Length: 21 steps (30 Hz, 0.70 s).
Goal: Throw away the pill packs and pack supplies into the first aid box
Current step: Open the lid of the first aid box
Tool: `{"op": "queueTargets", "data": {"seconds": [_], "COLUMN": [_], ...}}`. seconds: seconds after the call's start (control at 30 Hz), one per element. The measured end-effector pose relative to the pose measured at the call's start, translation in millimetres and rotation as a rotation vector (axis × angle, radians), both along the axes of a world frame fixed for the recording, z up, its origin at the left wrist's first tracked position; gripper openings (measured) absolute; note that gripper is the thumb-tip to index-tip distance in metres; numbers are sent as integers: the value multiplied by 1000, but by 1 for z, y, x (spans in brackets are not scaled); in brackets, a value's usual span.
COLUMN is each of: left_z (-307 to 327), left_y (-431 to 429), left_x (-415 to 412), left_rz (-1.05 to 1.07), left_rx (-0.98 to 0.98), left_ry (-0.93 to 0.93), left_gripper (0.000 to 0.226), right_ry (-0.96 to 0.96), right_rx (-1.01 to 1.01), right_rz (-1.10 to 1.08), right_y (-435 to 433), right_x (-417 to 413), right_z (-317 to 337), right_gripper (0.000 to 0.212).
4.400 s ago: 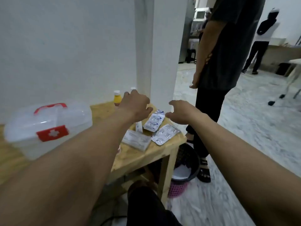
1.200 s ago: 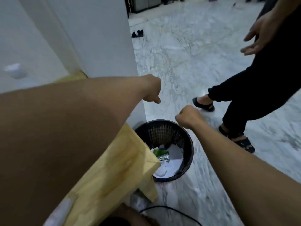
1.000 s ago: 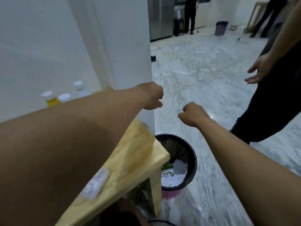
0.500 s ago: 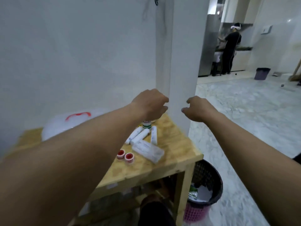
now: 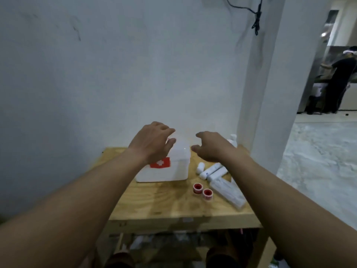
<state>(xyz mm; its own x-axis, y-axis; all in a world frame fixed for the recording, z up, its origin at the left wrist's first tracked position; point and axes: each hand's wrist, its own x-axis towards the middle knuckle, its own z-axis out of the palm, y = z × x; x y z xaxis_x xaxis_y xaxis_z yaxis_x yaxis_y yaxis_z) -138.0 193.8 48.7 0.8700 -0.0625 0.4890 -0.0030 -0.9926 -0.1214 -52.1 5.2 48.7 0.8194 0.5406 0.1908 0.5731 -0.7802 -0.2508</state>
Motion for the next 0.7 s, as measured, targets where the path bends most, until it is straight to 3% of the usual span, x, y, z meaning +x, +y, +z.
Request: {"op": "queueTargets", "data": {"seconds": [0.17,0.4,0.57,0.7], "left_z": [-32,-69,-77,-84], "left_y": [35,60,71,75], "left_x": [-19,-33,-31,-29], "left_rz": [138,182,170,134], "left_rx": [-157,-346,-323,-349], "left_ry": [26,218,191,128], "left_gripper": [55,66,97,103], "right_ry": [-22,-145,-279,-439], "right_rx": [-59,-84,-111,-219], "right_rz": [141,256,315,351], "right_y": [38,57,56,60], "right_x": [-11,-19,-25,-24], "right_z": [-15,-35,-46,-60], "right_gripper": [59,54,54,72]}}
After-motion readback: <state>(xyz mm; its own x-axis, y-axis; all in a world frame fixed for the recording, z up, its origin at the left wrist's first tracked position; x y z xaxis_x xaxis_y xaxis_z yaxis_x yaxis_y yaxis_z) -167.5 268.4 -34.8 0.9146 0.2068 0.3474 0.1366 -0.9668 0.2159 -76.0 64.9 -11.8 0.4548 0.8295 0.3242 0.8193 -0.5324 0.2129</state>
